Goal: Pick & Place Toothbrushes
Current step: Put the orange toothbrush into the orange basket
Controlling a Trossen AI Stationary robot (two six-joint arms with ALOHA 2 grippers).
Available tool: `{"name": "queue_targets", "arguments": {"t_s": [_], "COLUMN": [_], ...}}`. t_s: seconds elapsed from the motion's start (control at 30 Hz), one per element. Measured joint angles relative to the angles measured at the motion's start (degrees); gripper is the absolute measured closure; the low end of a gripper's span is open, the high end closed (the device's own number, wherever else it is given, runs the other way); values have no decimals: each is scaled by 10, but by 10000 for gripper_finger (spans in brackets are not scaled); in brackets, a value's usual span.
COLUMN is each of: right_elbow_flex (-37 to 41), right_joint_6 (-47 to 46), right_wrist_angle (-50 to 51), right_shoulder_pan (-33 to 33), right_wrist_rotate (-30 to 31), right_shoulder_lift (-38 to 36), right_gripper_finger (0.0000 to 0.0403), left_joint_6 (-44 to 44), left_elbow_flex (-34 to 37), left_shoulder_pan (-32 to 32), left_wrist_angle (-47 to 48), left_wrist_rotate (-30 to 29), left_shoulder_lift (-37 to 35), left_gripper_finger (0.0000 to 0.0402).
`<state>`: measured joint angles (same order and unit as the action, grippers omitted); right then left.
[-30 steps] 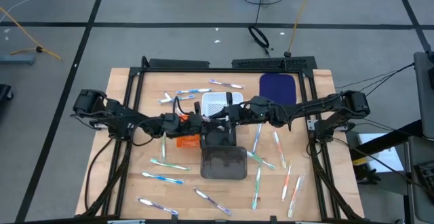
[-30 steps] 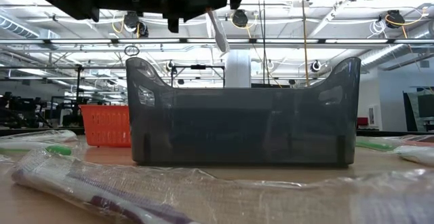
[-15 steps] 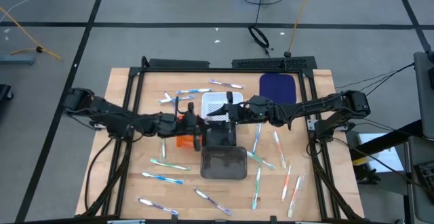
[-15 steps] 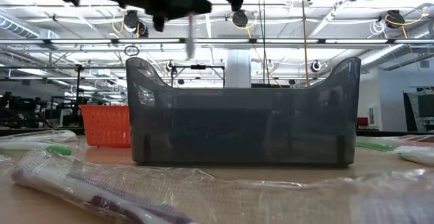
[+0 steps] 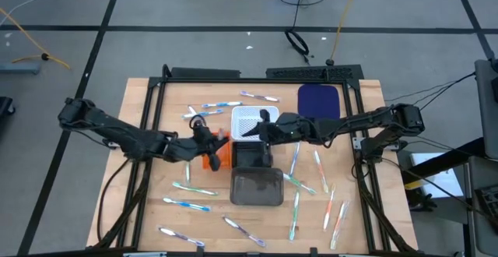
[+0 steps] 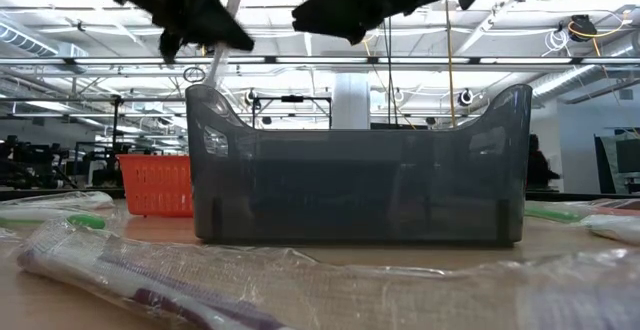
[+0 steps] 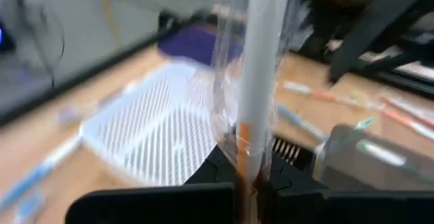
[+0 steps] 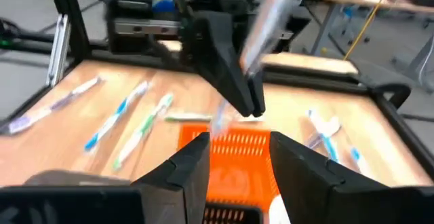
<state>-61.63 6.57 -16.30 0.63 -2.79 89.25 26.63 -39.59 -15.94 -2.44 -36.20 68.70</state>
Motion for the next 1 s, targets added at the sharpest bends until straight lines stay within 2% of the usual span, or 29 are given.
{"name": "queue_targets", "arguments": {"t_s": [0.27,0.57,0.73,1.0], "right_elbow_flex": [0,0,0,0], "right_joint_6": [1,0,-14,-20], "right_wrist_angle": [41,94,111,135], "right_shoulder_pan": [20,41,44,44], "right_wrist_rotate": [-2,-2,-3,-2], "right_shoulder_lift": [0,0,0,0], "right_gripper_finger": [263,264,264,264], "left_joint_6": [157,281,293,298], "left_elbow_flex": [-1,0,1,-1], "left_shoulder_pan": [25,54,60,68], "left_wrist_angle": [54,176,181,170], "left_wrist_rotate": [14,53,70,88], "left_shoulder_lift": [35,43,54,83], "left_gripper_finger": [399,395,398,375]}}
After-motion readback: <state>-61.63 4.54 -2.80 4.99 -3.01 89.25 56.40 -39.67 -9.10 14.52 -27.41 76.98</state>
